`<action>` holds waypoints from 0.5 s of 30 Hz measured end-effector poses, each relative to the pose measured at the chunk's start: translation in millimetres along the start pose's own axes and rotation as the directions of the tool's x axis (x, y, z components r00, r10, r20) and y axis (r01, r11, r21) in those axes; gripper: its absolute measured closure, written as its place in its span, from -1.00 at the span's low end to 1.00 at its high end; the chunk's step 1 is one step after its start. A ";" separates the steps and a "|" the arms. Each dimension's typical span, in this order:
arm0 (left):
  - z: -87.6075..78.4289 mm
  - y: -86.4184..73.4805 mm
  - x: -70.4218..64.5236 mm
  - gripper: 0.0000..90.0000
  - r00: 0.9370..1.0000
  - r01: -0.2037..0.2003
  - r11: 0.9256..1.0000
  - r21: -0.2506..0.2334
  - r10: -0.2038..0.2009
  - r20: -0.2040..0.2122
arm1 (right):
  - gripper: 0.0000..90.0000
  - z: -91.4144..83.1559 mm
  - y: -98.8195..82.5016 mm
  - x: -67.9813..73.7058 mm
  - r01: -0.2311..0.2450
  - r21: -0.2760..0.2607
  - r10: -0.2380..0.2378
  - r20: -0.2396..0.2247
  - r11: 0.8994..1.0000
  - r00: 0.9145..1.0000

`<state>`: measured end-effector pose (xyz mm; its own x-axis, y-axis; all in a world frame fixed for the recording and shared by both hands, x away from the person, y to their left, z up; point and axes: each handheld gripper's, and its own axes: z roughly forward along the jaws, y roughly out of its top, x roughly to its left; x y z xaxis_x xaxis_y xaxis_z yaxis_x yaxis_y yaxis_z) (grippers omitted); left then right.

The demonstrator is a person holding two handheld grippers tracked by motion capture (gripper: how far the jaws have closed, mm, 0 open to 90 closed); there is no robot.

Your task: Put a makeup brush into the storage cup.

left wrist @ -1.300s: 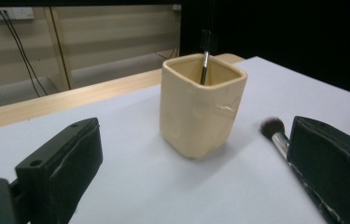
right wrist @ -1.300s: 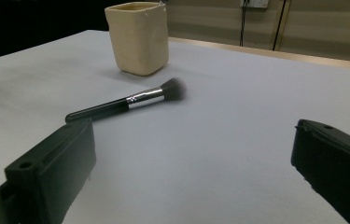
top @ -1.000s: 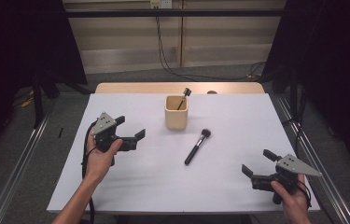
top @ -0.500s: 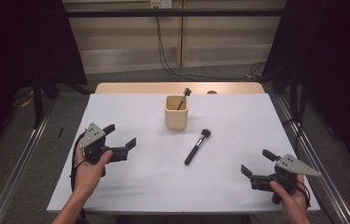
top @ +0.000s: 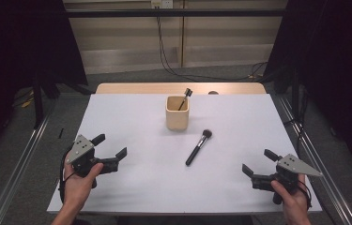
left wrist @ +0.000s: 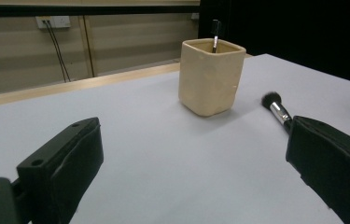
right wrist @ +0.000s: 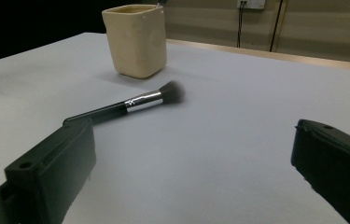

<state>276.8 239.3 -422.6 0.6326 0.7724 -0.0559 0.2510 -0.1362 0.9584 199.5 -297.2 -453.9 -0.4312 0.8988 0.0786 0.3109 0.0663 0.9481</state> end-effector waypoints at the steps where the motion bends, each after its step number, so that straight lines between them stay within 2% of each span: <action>1: -1.4 -1.2 -1.1 -0.91 1.000 -0.001 1.000 0.004 0.001 0.001 | -1.00 0.0 -0.1 -0.4 -0.002 -0.001 0.002 0.001 1.000 1.000; 3: -3.2 -2.2 -1.2 -0.91 1.000 -0.015 1.000 0.007 0.015 0.005 | -1.00 -0.3 -0.2 -0.9 -0.005 -0.002 0.005 0.003 1.000 1.000; 8: -14.4 -9.1 -4.9 -0.91 1.000 -0.006 1.000 0.007 0.006 -0.002 | -1.00 -2.7 -0.7 -1.2 0.000 -0.001 0.000 0.002 1.000 1.000; 15: -22.0 -19.4 -8.8 -0.92 1.000 0.015 1.000 0.019 -0.015 -0.003 | -1.00 -6.8 -1.1 -1.1 -0.002 -0.010 0.002 0.005 1.000 1.000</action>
<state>250.2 248.9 -434.6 0.6264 0.7764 -0.0697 0.2746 -0.1361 0.9519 193.9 -301.2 -452.9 -0.4266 0.9010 0.0786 0.3028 0.0604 0.9511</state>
